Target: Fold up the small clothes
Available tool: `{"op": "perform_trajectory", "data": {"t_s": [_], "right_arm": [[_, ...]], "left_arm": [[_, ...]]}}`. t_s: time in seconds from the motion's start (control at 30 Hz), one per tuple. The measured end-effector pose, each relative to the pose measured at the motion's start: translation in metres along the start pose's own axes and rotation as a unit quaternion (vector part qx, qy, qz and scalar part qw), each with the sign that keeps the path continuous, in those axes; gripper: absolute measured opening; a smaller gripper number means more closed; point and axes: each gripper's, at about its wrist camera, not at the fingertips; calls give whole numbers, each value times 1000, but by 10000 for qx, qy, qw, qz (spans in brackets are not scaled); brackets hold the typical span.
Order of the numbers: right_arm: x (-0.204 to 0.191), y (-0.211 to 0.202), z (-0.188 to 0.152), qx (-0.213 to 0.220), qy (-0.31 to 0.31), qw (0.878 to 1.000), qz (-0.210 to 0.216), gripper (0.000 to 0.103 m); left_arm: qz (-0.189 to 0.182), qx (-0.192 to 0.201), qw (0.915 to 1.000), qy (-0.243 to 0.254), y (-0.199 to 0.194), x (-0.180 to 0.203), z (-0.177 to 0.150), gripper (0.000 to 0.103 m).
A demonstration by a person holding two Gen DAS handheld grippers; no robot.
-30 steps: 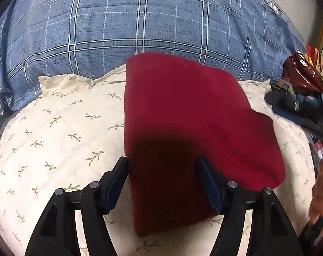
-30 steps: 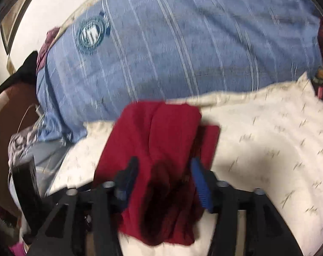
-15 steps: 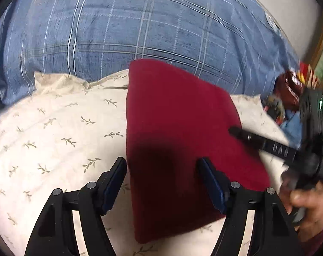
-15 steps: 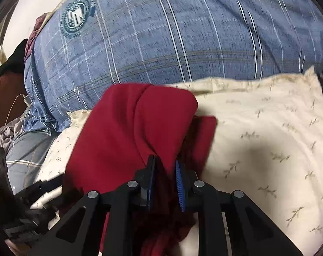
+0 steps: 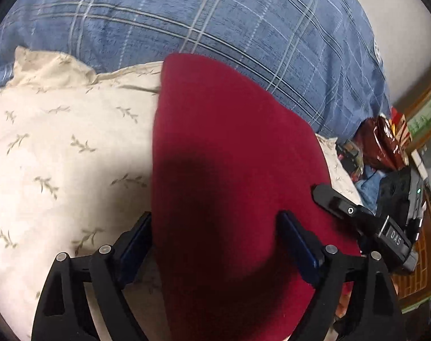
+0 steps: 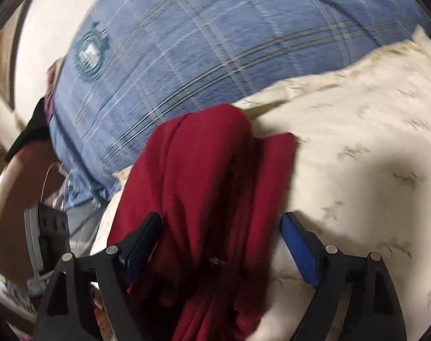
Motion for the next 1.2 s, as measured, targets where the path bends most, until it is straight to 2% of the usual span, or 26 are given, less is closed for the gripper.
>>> {"op": "perform_trajectory", "data": {"t_s": [0.07,0.1,0.13,0.2,0.3,0.4,0.53,0.6,0.67,0.77,0.83,0.93,1.0,1.03,1.07,1.17,1.2], "right_arm": [[-6,2,-3,18,-191,9998,-63,70],[-8,1,-4,55,-236,9997,-82,62],[-10,-1,-4,71,-252,9996,-58,59],[-16,-10,-3,68,-252,9997,-1,50],[-33,-25,-6,14,-219,9993,290,48],[-58,-33,-17,-144,-298,9984,453,48],[-78,-41,-55,-440,-275,9966,648,51],[-81,-36,-73,-764,-254,9965,239,59],[-80,-41,-82,-819,-280,9962,-125,60],[-85,-69,-85,-594,-106,9981,-153,60],[-102,-90,-85,-267,-345,9988,-222,60],[-142,-100,-92,-148,-1180,9922,-365,55],[-165,-91,-100,-237,-1728,9835,-487,47],[-173,-80,-105,-317,-1973,9773,-701,41],[-175,-72,-109,-367,-2065,9735,-915,37],[-163,-44,-117,-543,-2110,9619,-1651,36],[-156,-39,-120,-610,-2069,9615,-1702,36]], "left_arm": [[7,-28,9998,205,4,6,2,80],[66,7,9995,299,3,8,3,74],[79,36,9993,352,1,10,3,66],[127,82,9987,483,-8,14,1,56],[93,61,9983,570,-34,22,-9,53],[211,187,9961,832,-72,29,-27,53],[238,263,9970,685,-116,21,-65,53],[269,73,9986,447,-120,10,-87,54],[499,-36,9979,409,-117,5,-103,54],[920,261,9935,622,-127,11,-116,58],[1108,426,9901,744,-135,19,-118,58],[1169,535,9890,730,-142,29,-123,64],[1344,603,9866,707,-145,33,-128,67],[1452,637,9847,718,-146,35,-132,68],[1577,677,9824,741,-149,37,-136,68],[1795,730,9780,771,-161,41,-150,69],[1843,762,9769,764,-164,42,-154,69]]}}
Point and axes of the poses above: each gripper's, at about its wrist camera, not at the fingertips, and y roughly the way its jaws point, x to its right, z to its top, and after that the axes turned 3 degrees about z, right-handed
